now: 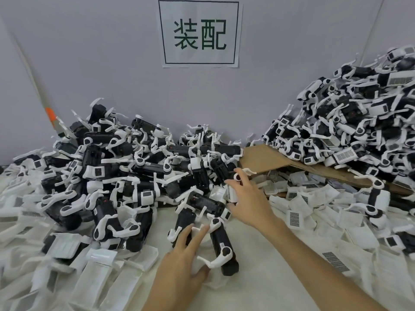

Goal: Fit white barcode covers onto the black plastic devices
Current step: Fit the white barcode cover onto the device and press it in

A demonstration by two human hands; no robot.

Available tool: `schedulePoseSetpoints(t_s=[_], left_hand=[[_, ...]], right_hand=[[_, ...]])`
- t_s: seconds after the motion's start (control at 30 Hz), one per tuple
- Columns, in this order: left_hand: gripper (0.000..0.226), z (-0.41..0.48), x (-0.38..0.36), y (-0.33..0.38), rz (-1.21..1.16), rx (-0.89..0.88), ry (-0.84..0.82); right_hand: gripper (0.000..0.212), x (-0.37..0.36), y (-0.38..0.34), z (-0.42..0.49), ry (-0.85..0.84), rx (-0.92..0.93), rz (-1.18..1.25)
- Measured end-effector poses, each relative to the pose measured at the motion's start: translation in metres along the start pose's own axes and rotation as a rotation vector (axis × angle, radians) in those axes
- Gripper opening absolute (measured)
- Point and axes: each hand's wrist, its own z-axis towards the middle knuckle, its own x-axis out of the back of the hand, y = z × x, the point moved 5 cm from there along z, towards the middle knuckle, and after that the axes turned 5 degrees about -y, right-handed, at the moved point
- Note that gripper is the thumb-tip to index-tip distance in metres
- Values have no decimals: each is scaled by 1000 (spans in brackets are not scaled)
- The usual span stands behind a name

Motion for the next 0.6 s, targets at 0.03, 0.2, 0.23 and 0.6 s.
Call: schedulePoseSetpoints(t_s=[0.03, 0.2, 0.23, 0.6], left_hand=[[88, 0, 1, -1, -9, -4, 2], [87, 2, 1, -1, -27, -3, 2], [86, 2, 1, -1, -27, -3, -3], [97, 2, 3, -3, -90, 19, -17]], right_hand=[[49, -8, 0, 1, 20, 5, -9], [30, 6, 24, -2, 270, -156, 226], [35, 13, 35, -4, 315, -217, 316], [43, 57, 68, -58, -143, -340, 163]])
